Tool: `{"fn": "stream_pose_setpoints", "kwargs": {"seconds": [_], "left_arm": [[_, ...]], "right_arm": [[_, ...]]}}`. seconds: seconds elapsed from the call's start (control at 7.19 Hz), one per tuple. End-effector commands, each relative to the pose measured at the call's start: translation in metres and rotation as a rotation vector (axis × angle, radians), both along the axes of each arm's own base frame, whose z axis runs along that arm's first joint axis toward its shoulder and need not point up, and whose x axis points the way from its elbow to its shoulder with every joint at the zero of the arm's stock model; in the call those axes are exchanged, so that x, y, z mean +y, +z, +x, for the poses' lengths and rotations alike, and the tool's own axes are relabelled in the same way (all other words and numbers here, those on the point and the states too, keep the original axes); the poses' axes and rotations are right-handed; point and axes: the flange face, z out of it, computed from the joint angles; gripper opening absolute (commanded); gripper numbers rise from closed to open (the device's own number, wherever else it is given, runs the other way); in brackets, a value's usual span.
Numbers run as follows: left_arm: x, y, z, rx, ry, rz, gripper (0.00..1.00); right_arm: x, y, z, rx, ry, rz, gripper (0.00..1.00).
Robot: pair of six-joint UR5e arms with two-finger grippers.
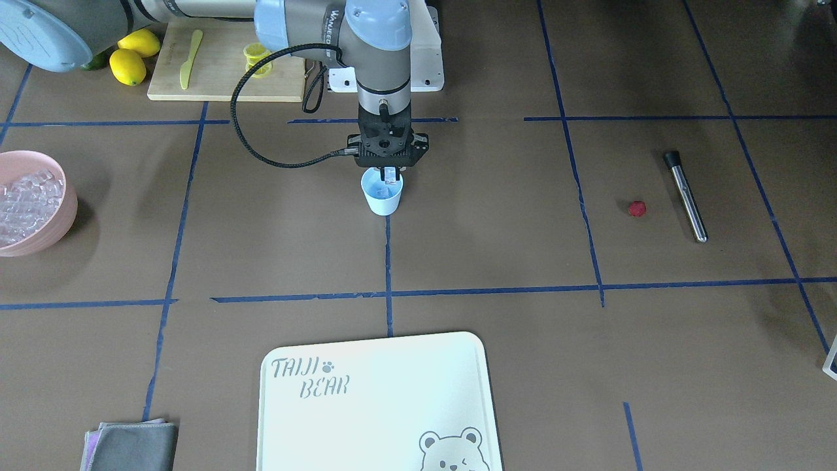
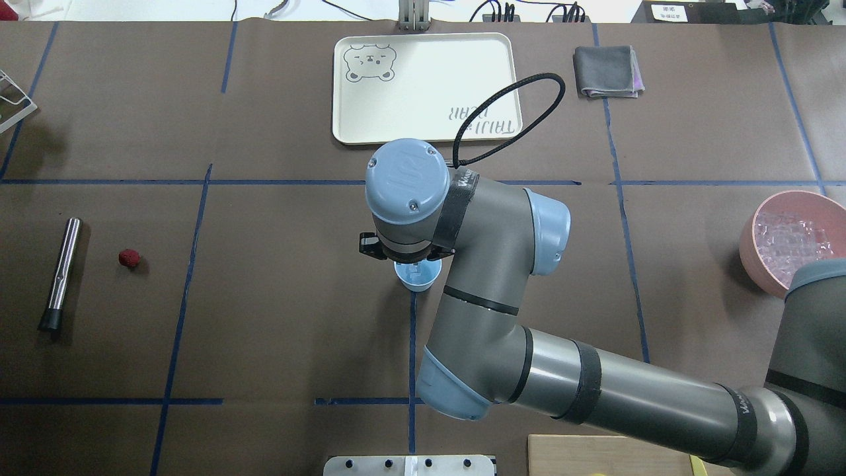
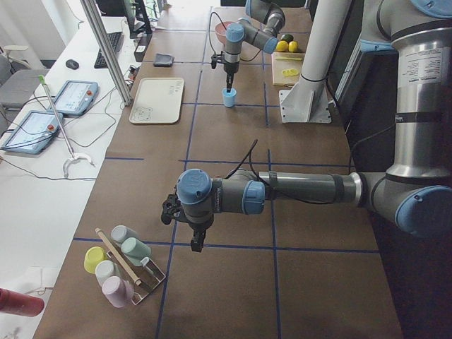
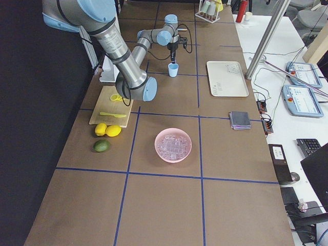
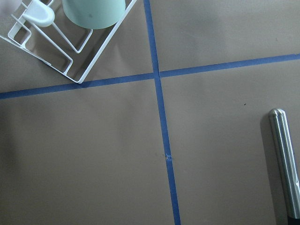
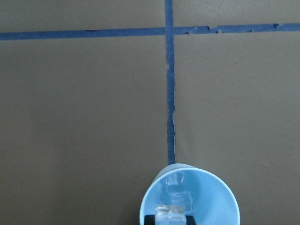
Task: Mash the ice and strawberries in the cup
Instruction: 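Carry the ice cube over the blue cup and release it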
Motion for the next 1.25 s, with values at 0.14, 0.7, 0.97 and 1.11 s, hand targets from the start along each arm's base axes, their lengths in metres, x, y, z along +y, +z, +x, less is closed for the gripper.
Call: {"fn": "stream_pose_setpoints", "kwargs": {"seconds": [0.14, 0.7, 0.97, 1.11], "left_arm": [[0.000, 0.001, 0.001, 0.000, 0.002, -0.004, 1.00], [0.000, 0.003, 0.001, 0.000, 0.002, -0.006, 1.00], [0.000, 0.003, 0.001, 0.000, 0.002, -0.006, 1.00], [0.000, 0.000, 0.001, 0.000, 0.002, 0.002, 1.00]], "right_arm": [[0.006, 0.011, -0.004, 0.021, -0.005, -0.008, 0.00], [0.009, 0.008, 0.010, 0.001, 0.000, -0.001, 0.99], [0.005, 0.006, 0.014, -0.004, 0.006, 0.002, 0.99], [-0.006, -0.001, 0.032, -0.016, 0.024, 0.001, 0.99]]}}
